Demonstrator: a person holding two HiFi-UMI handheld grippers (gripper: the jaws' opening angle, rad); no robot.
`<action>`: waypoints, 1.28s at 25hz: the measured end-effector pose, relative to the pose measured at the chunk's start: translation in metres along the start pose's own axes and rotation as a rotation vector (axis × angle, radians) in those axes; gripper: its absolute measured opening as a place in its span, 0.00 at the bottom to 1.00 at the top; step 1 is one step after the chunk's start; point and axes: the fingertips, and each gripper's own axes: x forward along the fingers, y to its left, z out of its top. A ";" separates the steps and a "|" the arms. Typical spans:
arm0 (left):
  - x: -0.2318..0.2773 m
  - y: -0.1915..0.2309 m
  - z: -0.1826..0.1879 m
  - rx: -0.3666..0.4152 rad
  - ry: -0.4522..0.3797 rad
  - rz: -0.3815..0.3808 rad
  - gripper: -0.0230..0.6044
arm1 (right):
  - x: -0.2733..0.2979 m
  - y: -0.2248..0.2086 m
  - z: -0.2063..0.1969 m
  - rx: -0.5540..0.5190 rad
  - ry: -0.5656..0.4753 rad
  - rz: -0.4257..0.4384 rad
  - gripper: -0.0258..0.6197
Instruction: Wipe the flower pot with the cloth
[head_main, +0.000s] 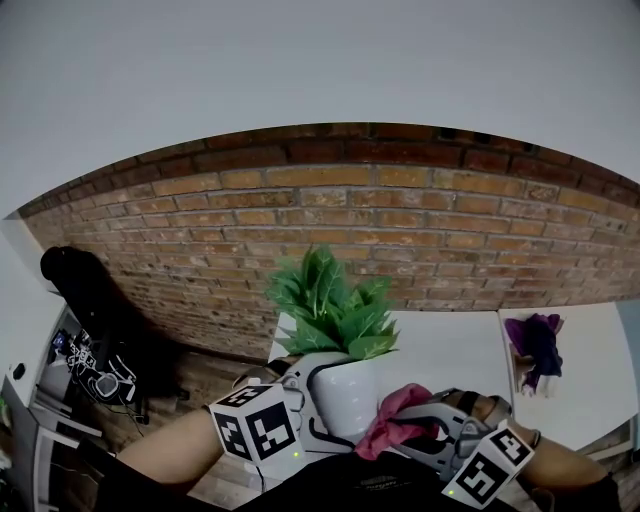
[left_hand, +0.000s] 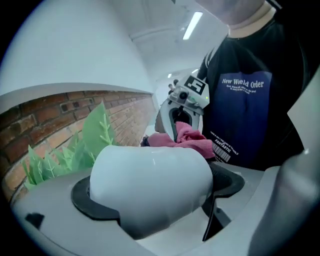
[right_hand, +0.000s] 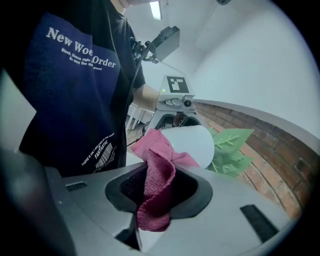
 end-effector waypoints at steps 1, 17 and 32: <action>-0.001 0.002 0.001 -0.004 -0.003 0.001 0.94 | -0.003 -0.005 0.002 0.003 -0.012 -0.011 0.20; -0.004 -0.004 0.012 0.086 -0.024 -0.010 0.94 | -0.007 -0.034 0.020 0.013 -0.095 -0.039 0.20; -0.011 -0.008 0.032 0.112 -0.184 -0.070 0.94 | -0.027 -0.063 0.037 0.212 -0.291 -0.083 0.20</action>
